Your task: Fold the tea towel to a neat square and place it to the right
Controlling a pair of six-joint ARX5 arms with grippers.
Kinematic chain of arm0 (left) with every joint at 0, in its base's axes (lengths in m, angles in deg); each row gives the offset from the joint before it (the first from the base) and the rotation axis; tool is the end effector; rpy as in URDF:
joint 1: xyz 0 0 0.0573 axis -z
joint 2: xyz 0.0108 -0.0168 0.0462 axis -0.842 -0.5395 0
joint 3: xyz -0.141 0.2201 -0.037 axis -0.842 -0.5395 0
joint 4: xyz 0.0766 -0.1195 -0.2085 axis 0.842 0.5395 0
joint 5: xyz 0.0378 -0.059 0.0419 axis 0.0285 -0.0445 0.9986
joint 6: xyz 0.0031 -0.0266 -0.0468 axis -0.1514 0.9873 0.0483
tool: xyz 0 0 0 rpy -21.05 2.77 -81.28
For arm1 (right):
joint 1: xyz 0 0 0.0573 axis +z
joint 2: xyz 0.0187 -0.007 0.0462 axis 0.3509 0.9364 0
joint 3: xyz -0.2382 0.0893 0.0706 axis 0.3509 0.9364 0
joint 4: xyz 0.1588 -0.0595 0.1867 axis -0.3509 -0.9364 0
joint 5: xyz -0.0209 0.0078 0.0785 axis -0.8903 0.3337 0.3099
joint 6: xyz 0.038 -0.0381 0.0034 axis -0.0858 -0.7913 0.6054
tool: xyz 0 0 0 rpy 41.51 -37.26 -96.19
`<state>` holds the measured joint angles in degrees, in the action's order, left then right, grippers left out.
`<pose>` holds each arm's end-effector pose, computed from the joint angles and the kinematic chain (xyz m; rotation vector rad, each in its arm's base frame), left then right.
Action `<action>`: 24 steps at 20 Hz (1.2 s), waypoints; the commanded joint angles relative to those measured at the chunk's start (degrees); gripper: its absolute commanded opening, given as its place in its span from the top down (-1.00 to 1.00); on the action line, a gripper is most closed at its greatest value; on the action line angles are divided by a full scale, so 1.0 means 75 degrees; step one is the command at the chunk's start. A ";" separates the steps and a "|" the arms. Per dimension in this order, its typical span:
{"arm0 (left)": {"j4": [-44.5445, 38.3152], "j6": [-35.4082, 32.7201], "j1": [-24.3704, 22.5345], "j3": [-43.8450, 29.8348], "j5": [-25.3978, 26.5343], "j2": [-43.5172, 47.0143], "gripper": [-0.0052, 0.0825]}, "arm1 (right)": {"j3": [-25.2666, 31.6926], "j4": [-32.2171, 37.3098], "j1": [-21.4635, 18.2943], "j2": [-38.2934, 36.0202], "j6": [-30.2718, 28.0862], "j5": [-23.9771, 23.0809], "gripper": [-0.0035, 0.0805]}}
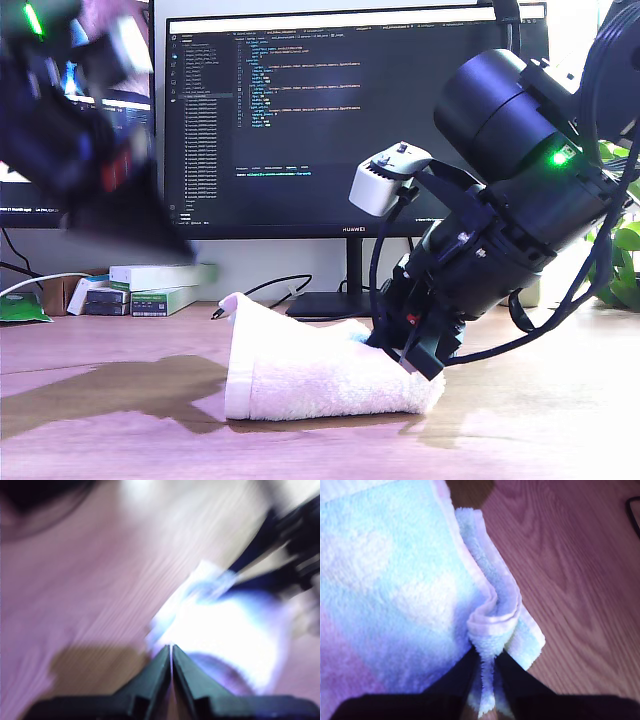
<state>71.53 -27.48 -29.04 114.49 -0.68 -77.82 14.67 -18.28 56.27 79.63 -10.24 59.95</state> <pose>0.2068 -0.1250 0.2110 0.1416 0.6240 -0.9328 0.2328 0.1733 0.1207 -0.7319 0.4524 0.9593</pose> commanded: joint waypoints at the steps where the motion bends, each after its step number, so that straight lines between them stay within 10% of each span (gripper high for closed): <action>1: -0.0085 0.0012 0.0009 -0.0114 -0.0522 -0.0044 0.93 | 0.0312 -0.0367 0.0015 0.0452 0.0058 -0.0079 0.94; 13: -0.2005 -0.0210 0.0306 -0.0114 -0.2879 -0.2369 0.93 | 0.0312 -0.0370 0.0015 0.0452 0.0061 -0.0082 0.94; 24: -0.2856 -0.0236 0.0527 -0.0114 -0.1440 -0.4319 0.93 | 0.0312 -0.0367 0.0015 0.0452 0.0058 -0.0082 0.94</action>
<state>49.83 -28.85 -24.58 114.51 -13.86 -107.56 14.67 -18.28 56.27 79.63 -10.24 59.95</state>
